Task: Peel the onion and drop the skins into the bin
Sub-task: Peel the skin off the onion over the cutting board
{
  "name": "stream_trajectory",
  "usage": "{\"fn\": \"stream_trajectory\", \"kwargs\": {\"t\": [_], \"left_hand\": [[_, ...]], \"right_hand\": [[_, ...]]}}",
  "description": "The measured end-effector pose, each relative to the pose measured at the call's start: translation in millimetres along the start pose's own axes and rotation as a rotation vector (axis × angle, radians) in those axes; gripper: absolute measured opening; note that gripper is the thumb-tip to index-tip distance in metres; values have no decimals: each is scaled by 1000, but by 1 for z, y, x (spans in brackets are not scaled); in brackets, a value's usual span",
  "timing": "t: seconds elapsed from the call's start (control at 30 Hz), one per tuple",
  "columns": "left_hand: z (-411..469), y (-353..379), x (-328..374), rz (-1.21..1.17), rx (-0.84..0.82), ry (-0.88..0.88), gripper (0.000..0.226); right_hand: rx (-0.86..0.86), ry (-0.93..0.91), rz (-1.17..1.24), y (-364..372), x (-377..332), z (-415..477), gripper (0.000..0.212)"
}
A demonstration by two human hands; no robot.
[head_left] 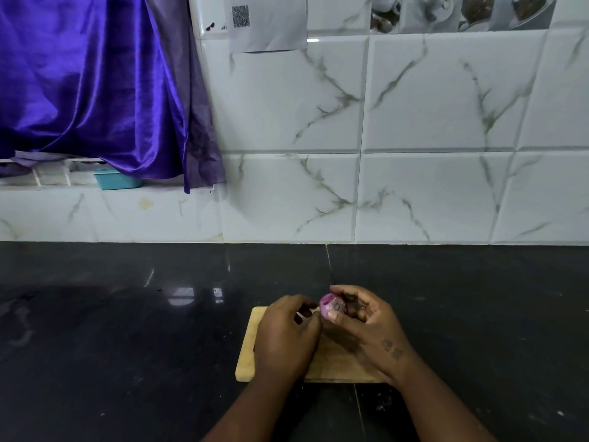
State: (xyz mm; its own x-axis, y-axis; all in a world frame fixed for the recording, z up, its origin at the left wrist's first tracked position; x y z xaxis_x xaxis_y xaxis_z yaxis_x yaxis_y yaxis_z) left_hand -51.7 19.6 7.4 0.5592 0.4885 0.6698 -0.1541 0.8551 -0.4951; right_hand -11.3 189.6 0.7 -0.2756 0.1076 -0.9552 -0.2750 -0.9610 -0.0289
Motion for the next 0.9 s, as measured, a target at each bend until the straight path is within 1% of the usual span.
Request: {"fn": "stream_trajectory", "kwargs": {"t": [0.03,0.1,0.23,0.3,0.4,0.53,0.6,0.73,0.8,0.9], "left_hand": [[-1,-2,2,-37,14,27,14],[-2,-3,4,-84,25,69,22],[0,-5,4,-98,53,111,16],[0,-6,5,-79,67,129,14],[-1,-4,7,-50,49,134,13],[-1,-4,12,-41,67,151,15],[-1,-5,10,-102,61,100,17],[-1,-3,-2,-358,29,-101,21],[0,-1,-8,-492,16,-189,17],[4,3,-15,-628,16,-266,15]], "right_hand": [[-8,-3,6,0,-1,0,44],[-21,-6,1,0,0,0,43],[-24,-19,-22,1,1,0,40],[-21,-29,-31,1,2,1,33],[-17,-31,17,2,4,2,21],[-22,-56,47,1,3,2,21],[-14,-84,45,1,1,2,20],[16,-123,57,-1,-3,2,20],[11,-118,109,0,-4,1,20],[11,-93,202,1,-3,1,21]]}}
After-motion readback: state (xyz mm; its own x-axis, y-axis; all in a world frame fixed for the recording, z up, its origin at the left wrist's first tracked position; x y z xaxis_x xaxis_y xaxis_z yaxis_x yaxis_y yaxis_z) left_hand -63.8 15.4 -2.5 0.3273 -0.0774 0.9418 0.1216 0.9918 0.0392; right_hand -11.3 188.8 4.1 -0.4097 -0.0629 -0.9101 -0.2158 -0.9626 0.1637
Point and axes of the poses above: each hand's wrist, its own z-axis towards the middle knuckle, its own y-axis out of the palm, x = y × z, the point moved 6 cm from there along z, towards the middle knuckle, and after that the axes turned 1 degree about y, right-handed, at the moved point
